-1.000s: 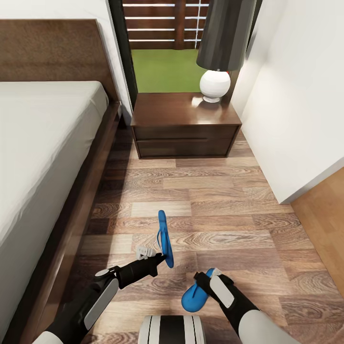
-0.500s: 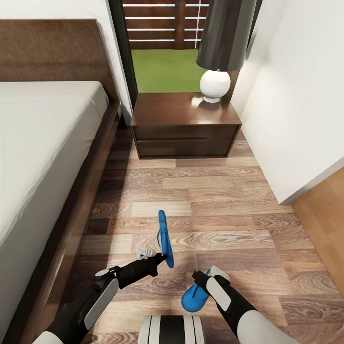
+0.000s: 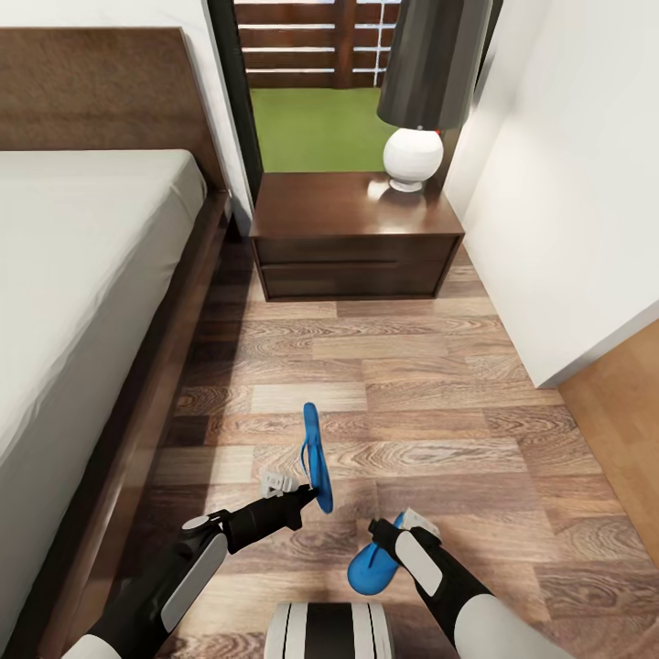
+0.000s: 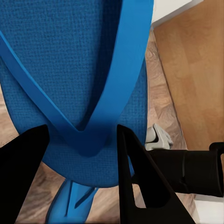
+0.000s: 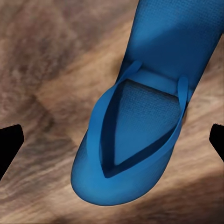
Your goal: In the bedroom, move the book from the bed onto either nightstand, and place the two sandals side by side next to the bed.
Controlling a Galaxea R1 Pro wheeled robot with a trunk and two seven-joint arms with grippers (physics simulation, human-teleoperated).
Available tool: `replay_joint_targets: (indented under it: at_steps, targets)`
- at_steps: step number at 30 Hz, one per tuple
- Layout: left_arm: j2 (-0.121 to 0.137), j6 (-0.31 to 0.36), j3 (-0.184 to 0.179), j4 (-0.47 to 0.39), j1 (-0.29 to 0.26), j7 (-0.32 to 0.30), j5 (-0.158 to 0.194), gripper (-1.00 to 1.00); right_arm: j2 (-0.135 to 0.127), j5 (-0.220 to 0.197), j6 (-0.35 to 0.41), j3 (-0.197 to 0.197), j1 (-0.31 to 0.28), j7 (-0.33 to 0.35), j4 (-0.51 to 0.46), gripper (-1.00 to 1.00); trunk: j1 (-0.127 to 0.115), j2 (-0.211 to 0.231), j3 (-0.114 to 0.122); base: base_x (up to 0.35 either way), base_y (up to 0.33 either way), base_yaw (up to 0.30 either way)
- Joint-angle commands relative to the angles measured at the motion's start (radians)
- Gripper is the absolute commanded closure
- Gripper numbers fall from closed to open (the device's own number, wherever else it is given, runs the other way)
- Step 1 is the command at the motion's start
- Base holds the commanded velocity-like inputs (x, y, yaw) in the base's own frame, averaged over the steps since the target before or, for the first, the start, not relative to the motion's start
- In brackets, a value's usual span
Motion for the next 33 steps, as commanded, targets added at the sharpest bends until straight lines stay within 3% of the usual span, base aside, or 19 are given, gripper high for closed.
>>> replay_joint_targets:
  at_steps: [1, 4, 11, 18, 33]
  targets:
    - [0.001, 0.010, -0.001, -0.001, -0.001, 0.000, 0.014, 1.00, -0.001, -0.005, 0.003, 0.006, 0.000, -0.008, -0.002, -1.00, 0.000, -0.001, -0.005, 0.000, 0.000, 0.000]
    - [0.001, 0.009, -0.001, -0.001, -0.001, 0.000, 0.014, 1.00, -0.001, -0.006, 0.003, 0.006, 0.000, -0.008, -0.002, -1.00, 0.002, -0.001, -0.016, 0.000, 0.000, 0.000]
    - [0.001, 0.009, -0.001, -0.001, -0.001, 0.000, 0.014, 1.00, -0.001, -0.006, 0.003, 0.006, 0.000, -0.008, -0.002, -1.00, 0.002, -0.001, -0.016, 0.000, 0.000, 0.000]
    - [0.001, 0.009, -0.001, -0.001, -0.001, 0.000, 0.014, 1.00, -0.001, -0.006, 0.003, 0.006, 0.000, -0.008, -0.002, -1.00, 0.005, -0.003, -0.043, 0.000, 0.000, 0.000]
    - [0.001, 0.009, -0.001, -0.001, 0.000, -0.001, 0.014, 1.00, -0.001, -0.006, 0.003, 0.006, 0.000, -0.008, -0.002, -1.00, 0.006, -0.003, -0.051, 0.000, 0.000, 0.000]
